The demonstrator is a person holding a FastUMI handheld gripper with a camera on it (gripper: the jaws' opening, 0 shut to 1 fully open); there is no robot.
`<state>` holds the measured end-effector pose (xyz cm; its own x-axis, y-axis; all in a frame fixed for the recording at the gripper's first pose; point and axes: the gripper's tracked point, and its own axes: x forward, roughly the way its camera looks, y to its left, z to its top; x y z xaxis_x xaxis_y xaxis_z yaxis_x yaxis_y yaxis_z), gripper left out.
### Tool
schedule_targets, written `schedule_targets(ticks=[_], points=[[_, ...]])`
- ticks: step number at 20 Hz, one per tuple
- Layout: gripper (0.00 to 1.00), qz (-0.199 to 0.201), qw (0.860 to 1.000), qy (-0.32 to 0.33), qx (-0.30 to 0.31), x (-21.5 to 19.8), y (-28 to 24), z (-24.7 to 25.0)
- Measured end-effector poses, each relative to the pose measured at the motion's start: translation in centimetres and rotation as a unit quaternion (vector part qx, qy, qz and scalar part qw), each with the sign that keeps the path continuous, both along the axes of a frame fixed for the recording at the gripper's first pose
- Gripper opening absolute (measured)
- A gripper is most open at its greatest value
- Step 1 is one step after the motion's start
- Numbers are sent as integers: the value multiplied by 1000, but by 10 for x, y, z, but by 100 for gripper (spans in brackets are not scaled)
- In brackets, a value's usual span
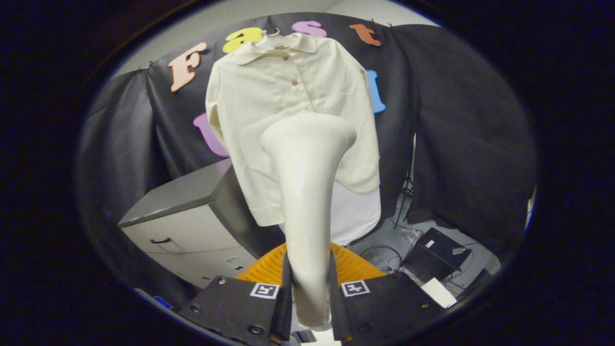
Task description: Iron the clothes twice with a garment steamer, once on the left side and once on the right side.
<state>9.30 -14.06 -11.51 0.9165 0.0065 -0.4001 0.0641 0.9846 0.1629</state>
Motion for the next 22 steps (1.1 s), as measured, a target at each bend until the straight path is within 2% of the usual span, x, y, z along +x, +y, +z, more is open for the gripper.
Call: schedule_targets(ticks=[4, 11, 22], points=[[33, 17, 999, -22, -17, -13, 45, 37], [33, 13, 996, -78, -39, -17, 98, 105], [32, 9, 981, -186, -62, 1, 131, 203]])
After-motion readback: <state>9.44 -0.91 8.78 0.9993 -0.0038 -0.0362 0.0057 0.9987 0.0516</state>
